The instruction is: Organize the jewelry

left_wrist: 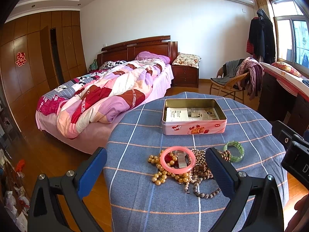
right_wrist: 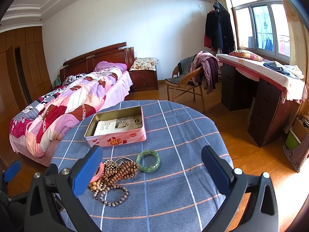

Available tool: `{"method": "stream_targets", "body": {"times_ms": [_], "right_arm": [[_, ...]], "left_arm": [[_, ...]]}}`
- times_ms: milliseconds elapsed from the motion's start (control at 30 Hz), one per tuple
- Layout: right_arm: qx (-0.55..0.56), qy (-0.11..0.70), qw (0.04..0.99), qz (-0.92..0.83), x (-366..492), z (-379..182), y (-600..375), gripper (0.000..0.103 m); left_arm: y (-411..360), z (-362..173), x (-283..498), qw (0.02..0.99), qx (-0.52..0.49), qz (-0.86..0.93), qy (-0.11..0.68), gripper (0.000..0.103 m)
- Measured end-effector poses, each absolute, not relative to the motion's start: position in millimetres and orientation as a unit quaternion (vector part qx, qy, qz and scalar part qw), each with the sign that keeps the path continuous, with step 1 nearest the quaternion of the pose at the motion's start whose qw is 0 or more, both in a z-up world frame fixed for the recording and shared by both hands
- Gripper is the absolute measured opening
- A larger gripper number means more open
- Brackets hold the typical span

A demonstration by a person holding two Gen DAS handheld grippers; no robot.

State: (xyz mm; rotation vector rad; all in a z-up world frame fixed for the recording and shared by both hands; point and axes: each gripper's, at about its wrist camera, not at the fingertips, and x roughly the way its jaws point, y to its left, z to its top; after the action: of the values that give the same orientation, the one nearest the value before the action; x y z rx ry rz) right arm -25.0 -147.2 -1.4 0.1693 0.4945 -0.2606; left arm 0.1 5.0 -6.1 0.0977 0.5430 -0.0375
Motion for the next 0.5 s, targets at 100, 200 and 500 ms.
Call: {"method": "stream_targets", "body": {"times_ms": [100,200,500], "right_arm": [[0.086,0.246,0.957,-0.128,-24.9,-3.6,-147.1,0.103],[0.086,0.247,0.957,-0.128,-24.3,-4.0,-147.4,0.103],[0.087,0.248,0.956,-0.13,-22.4,-8.4,-149.6,0.103]], "left_arm": [[5.3,-7.7,2.1,0.961,0.047,-0.019,0.271,0.101],[5.9,-9.7,3.6,0.96,0.045,-0.019,0.275,0.101],[8.9,-16.7,12.4,0.957,0.043,-0.021,0.286,0.101]]}}
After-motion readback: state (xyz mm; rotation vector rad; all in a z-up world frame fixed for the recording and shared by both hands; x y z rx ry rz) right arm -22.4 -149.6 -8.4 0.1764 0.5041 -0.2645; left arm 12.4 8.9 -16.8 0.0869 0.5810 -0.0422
